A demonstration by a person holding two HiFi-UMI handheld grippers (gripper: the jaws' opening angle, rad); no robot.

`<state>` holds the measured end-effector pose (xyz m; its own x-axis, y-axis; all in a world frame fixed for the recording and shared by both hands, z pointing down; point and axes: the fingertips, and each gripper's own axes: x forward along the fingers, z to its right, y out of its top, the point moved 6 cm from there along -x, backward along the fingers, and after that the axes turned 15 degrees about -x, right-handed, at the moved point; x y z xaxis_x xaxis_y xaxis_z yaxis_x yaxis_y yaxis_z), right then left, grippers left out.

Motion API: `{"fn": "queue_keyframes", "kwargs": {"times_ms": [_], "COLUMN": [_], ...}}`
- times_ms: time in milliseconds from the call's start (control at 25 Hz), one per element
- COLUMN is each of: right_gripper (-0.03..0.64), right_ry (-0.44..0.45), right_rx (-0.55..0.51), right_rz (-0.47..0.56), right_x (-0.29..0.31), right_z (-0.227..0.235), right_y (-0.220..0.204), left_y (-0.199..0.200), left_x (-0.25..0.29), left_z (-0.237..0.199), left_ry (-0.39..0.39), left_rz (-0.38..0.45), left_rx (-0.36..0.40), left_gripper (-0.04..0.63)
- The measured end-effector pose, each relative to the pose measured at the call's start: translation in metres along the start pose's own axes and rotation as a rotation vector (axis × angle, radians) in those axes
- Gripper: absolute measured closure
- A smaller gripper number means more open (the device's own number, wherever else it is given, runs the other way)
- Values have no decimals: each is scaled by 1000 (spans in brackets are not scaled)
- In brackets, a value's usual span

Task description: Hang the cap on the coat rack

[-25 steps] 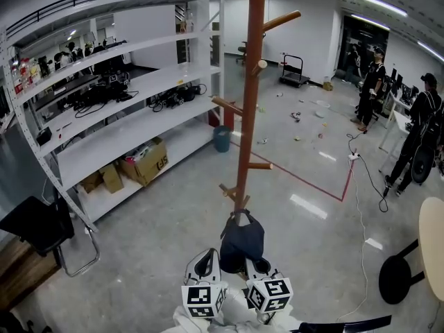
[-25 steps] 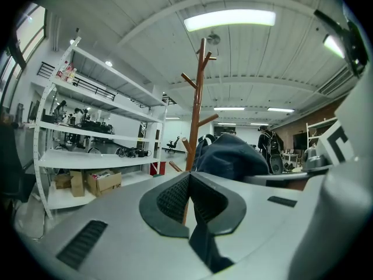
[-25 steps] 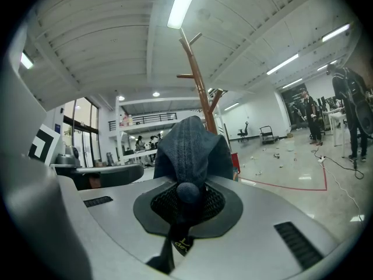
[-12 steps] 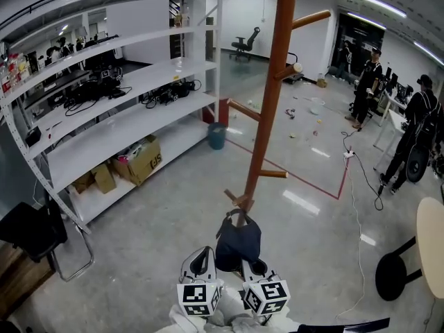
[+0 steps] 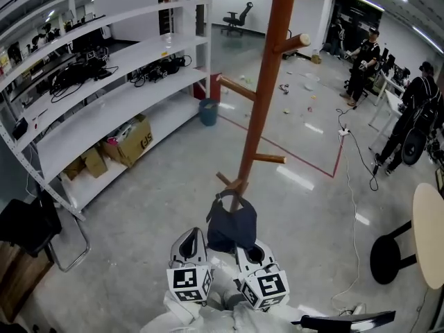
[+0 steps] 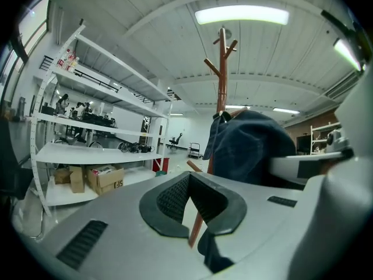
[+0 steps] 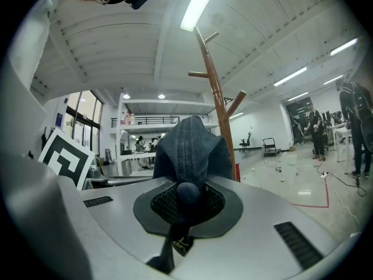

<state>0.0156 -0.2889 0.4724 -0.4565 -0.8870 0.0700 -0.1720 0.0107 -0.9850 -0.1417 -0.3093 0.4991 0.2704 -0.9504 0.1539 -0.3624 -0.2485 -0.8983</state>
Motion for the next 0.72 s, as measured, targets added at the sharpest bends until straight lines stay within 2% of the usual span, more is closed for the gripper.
{"fn": "queue_keyframes", "kwargs": {"times_ms": [280,720], "right_gripper": [597,597], "right_ry": [-33,-86], "right_rx": [-1,48], "right_rz": [-83,-141], "right_x": [24,44], "right_z": [11,21], "right_y": [-10,-32], "left_y": [3,7], "left_x": [5,0], "left_z": [3,-18], "left_ry": [-14,38], "left_rz": [-11,-6], "left_rx": [5,2], "left_gripper": [604,604]}}
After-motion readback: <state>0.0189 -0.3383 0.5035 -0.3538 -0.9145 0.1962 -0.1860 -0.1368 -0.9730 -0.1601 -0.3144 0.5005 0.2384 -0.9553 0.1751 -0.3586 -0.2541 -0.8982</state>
